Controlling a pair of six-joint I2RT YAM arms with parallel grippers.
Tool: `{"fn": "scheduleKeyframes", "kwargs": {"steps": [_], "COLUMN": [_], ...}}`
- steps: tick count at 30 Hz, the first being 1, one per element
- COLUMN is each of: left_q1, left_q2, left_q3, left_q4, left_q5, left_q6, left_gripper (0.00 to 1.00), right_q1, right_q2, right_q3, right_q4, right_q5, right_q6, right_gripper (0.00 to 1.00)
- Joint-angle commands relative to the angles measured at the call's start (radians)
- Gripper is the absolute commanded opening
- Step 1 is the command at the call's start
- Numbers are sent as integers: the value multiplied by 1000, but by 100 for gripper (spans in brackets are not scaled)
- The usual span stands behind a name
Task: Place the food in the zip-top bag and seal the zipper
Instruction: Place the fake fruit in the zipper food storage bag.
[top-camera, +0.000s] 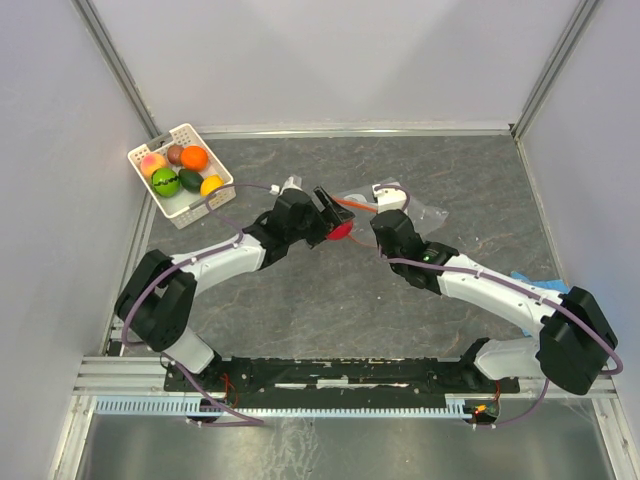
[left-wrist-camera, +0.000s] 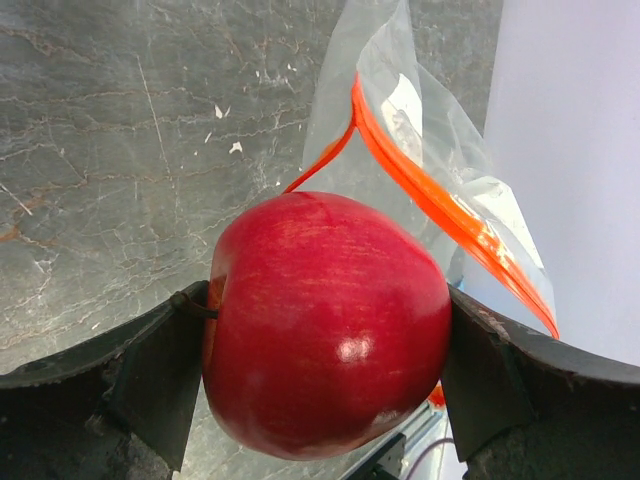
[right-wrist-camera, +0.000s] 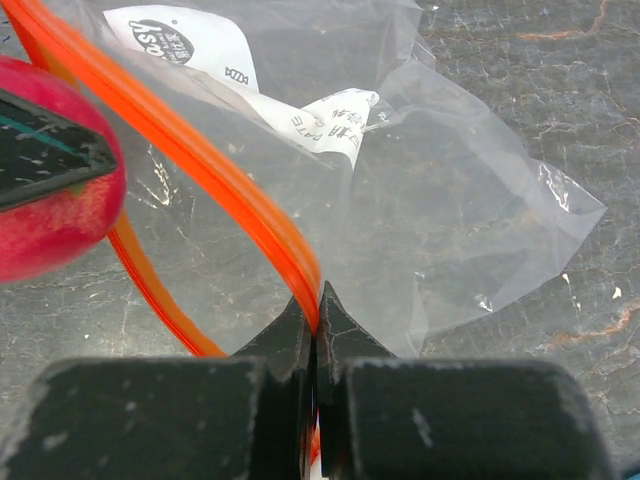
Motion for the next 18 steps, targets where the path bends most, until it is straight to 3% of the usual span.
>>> {"fn": "scheduleKeyframes", "kwargs": {"steps": [1, 10, 18], "left_q1": [-37, -116, -167], "left_q2": [3, 31, 53], "left_q3": [83, 176, 199], "left_q4": [-67, -185, -207], "left_q5": [-107, -240, -268], "left_q6": [91, 218, 332], "left_gripper": [48, 50, 51], "right_q1": [-3, -3, -3], "right_q2": [-24, -11, -16], "right_q3": [-4, -6, -16], "right_q4": [66, 79, 98], "right_q5": [-22, -43, -71], "right_q6": [18, 18, 18], "right_gripper": [2, 2, 2]}}
